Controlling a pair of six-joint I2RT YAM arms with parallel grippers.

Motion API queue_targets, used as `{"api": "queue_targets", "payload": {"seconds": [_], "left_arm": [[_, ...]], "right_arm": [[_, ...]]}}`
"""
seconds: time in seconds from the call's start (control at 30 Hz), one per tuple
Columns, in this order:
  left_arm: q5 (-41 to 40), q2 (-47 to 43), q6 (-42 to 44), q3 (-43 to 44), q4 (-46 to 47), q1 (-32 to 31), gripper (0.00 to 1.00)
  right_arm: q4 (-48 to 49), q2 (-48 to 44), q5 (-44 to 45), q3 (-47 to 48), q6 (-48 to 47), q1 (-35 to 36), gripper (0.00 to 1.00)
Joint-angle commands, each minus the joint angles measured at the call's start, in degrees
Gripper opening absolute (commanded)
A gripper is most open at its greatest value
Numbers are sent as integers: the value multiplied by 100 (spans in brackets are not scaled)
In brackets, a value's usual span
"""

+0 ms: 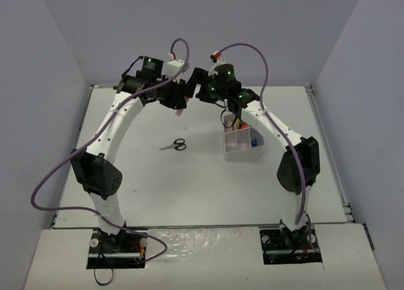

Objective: Sort the stationery into containers

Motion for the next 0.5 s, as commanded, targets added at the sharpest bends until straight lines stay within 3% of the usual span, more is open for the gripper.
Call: {"api": "queue_targets", "payload": {"seconds": [0.0,0.13,0.33,0.47], "left_arm": [[78,-198,-27,120,175,-58,0],[-76,-172,-17,158,154,-61,0],[-199,-85,5,136,122,-72,0],[-221,-84,10,125,113,-88,0]], "right_arm": [[977,-165,-332,-37,404,-2,65],[1084,7,-595,-108,603,22,50],[1130,41,-667,-303,656,50,48],[1136,63,-717,-311,642,42,15]]}}
